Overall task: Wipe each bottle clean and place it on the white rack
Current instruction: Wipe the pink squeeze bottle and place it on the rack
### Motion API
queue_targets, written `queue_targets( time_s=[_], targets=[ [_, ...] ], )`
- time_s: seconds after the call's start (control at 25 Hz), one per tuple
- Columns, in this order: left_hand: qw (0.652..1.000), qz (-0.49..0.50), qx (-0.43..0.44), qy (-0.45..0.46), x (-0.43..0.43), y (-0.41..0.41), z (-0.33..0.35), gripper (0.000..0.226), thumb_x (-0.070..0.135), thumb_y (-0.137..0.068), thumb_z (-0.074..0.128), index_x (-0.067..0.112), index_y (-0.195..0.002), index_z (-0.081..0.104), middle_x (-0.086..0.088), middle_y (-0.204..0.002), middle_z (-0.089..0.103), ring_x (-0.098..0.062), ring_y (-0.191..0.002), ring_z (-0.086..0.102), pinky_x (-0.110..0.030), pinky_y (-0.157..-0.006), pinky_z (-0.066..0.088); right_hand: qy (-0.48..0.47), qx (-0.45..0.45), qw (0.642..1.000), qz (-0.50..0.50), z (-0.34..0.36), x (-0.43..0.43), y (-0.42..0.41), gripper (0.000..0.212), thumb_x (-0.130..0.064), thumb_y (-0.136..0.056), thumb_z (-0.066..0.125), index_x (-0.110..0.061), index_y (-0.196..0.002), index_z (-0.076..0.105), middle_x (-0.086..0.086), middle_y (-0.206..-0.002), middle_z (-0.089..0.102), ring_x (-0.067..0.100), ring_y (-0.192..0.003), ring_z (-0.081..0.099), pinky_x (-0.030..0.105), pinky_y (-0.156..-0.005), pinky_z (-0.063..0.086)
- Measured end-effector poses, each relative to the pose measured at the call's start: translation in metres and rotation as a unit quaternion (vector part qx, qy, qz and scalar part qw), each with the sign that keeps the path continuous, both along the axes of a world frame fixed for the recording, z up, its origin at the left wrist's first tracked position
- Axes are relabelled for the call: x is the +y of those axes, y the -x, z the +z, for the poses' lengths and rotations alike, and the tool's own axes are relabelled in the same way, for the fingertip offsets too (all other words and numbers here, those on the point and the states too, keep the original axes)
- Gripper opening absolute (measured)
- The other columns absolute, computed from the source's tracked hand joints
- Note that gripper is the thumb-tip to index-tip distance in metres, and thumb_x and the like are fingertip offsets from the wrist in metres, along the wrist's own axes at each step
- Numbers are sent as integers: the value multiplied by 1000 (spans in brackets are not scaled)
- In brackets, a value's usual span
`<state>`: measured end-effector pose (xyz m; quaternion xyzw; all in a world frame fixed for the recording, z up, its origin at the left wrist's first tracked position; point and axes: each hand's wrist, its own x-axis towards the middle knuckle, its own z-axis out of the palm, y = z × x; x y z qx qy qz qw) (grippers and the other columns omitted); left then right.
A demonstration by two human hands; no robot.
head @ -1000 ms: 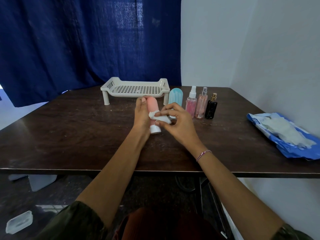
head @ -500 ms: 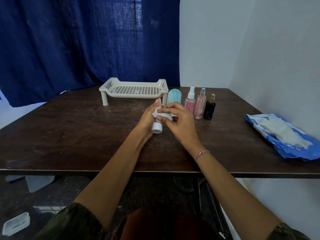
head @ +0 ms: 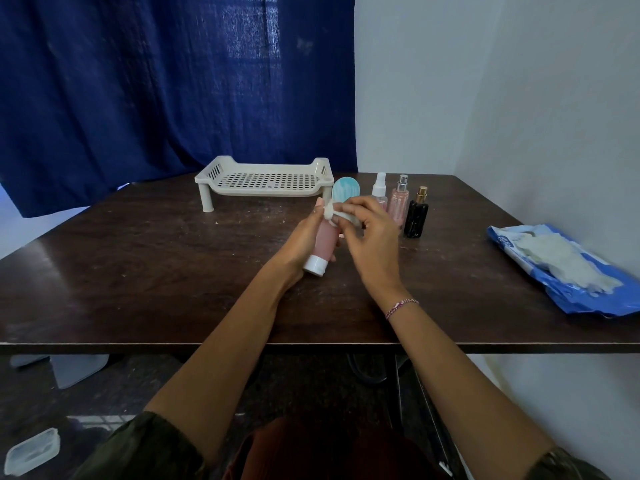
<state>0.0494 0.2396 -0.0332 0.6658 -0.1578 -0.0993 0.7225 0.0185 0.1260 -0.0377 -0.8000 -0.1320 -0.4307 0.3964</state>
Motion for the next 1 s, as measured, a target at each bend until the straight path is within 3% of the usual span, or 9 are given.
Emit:
queue_targets(
  time_s=[0.08, 0.16, 0.24, 0.4, 0.6, 0.72, 0.84, 0.92, 1.0],
  targets=[
    [1000, -12, -3, -22, 1, 3, 1, 50, 55, -97, 27, 23, -126, 51, -10, -99, 59, -15, -75, 58, -30, -57, 51, -21, 10, 999, -31, 0, -4, -4, 25, -11, -85, 64, -6, -109, 66, 4, -111, 60, 4, -102, 51, 20, -89, 49],
    [999, -21, -6, -29, 2, 5, 3, 56, 57, -96, 27, 19, -130, 48, -11, -99, 59, -15, -75, 58, -30, -58, 51, -42, 22, 998, -47, 0, -7, -7, 26, -15, -87, 63, -6, -111, 64, 5, -112, 59, 5, -102, 50, 18, -86, 49],
    [999, -19, -8, -26, 3, 7, 5, 53, 55, -96, 29, 19, -129, 47, -10, -98, 59, -14, -73, 57, -29, -58, 50, -52, 33, 997, -53, 1, -7, -7, 28, -17, -88, 61, -5, -114, 63, 6, -113, 58, 4, -101, 48, 13, -85, 45],
    [1000, 2, -18, -12, 2, 8, 7, 46, 47, -98, 32, 18, -128, 50, -2, -99, 61, -10, -78, 58, -24, -63, 48, -32, 47, 997, -47, 0, -6, -6, 30, -17, -88, 61, -4, -115, 63, 6, -114, 59, 3, -101, 48, 17, -87, 46],
    [996, 32, 5, 82, 4, 3, 6, 44, 45, -100, 29, 19, -113, 62, -3, -101, 68, -12, -86, 64, -23, -68, 51, 2, 36, 999, 9, -1, -2, -1, 28, -13, -84, 66, -3, -111, 65, -3, -104, 61, 1, -96, 52, 2, -84, 40],
    [987, 20, 22, 159, 7, 3, 9, 49, 45, -100, 26, 13, -108, 62, -4, -97, 71, -13, -84, 67, -26, -70, 56, 34, 15, 998, 51, -4, 2, 1, 25, -12, -83, 67, -5, -107, 67, 2, -102, 65, 5, -94, 57, 6, -84, 43],
    [969, 60, 70, 230, 9, 3, 12, 49, 47, -99, 28, 12, -95, 62, -1, -72, 68, -9, -60, 64, -23, -56, 54, 87, -5, 991, 100, -6, 5, 2, 23, -5, -83, 65, -6, -106, 68, 3, -101, 64, 6, -96, 56, 15, -88, 47],
    [954, 104, 98, 263, 11, -2, 11, 50, 51, -97, 32, 12, -92, 64, -3, -73, 59, -9, -56, 57, -23, -53, 50, 124, -17, 984, 130, -7, 8, 3, 24, 0, -83, 64, -6, -105, 68, 5, -101, 63, 8, -97, 55, 20, -89, 47],
    [939, 161, 116, 282, 13, -9, 8, 50, 51, -97, 34, 13, -89, 65, -3, -74, 56, -11, -61, 53, -25, -59, 47, 160, -32, 975, 148, -8, 10, 4, 23, 1, -83, 63, -5, -104, 69, 7, -100, 62, 12, -96, 55, 21, -88, 46]
  ],
)
